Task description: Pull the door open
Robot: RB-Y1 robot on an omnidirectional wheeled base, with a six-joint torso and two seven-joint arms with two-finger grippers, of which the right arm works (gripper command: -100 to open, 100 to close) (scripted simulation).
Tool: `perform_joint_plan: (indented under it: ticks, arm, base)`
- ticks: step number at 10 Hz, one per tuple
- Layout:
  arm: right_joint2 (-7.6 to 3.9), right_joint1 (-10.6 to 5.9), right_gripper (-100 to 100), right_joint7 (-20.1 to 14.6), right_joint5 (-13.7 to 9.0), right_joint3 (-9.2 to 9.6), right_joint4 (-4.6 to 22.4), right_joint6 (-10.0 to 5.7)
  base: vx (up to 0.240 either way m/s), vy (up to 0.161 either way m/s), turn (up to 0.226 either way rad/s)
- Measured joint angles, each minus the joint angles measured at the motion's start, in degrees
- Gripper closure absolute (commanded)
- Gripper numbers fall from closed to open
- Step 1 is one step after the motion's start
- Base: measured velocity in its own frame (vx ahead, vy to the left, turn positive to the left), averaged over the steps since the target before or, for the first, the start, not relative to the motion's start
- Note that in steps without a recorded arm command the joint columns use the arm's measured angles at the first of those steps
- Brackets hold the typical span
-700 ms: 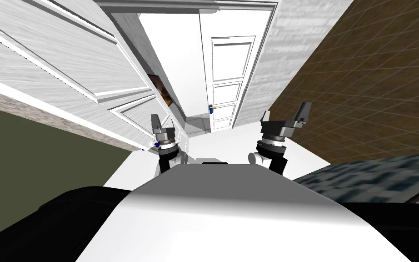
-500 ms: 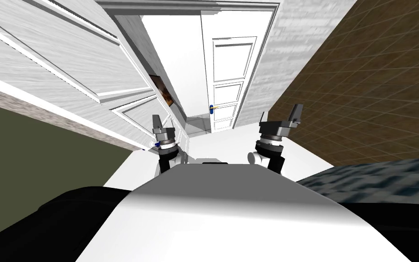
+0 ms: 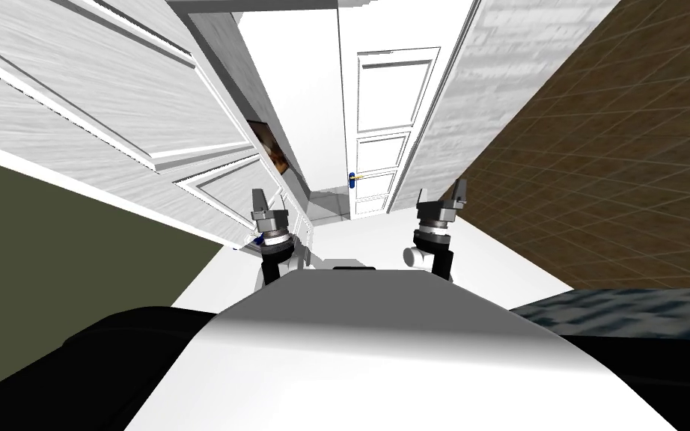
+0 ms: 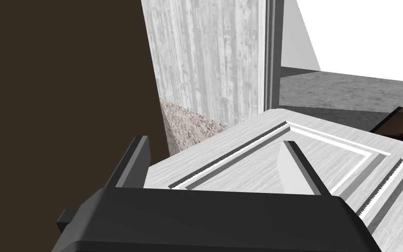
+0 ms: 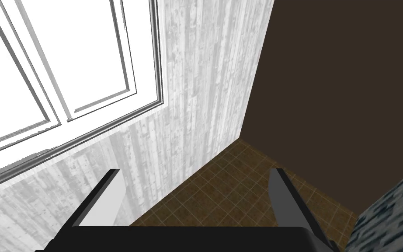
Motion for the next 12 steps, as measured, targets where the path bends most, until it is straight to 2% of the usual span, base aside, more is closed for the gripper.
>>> perform_joint_plan:
  ticks: [2,4,7,10,12]
  arm:
    - [-1.02,-1.06,-100,0.3,-1.0,-0.12,2.3,0.35]
    - [-1.73,-3.32,-100,1.0,-1.7,-0.02,6.0,0.45]
    - [-3.25,-5.12,-100,1.7,-3.3,0.10,10.4,0.68]
    - [-4.60,-8.28,-100,2.7,-4.8,0.24,15.9,0.85]
    - [-5.28,-9.37,-100,3.2,-5.6,0.40,18.6,0.97]
  base:
    - [0.083,-0.011,0.086]
    - [0.084,-0.008,0.082]
    - [0.093,-0.005,0.094]
    - [0.098,-0.008,0.105]
    - [0.059,-0.012,0.044]
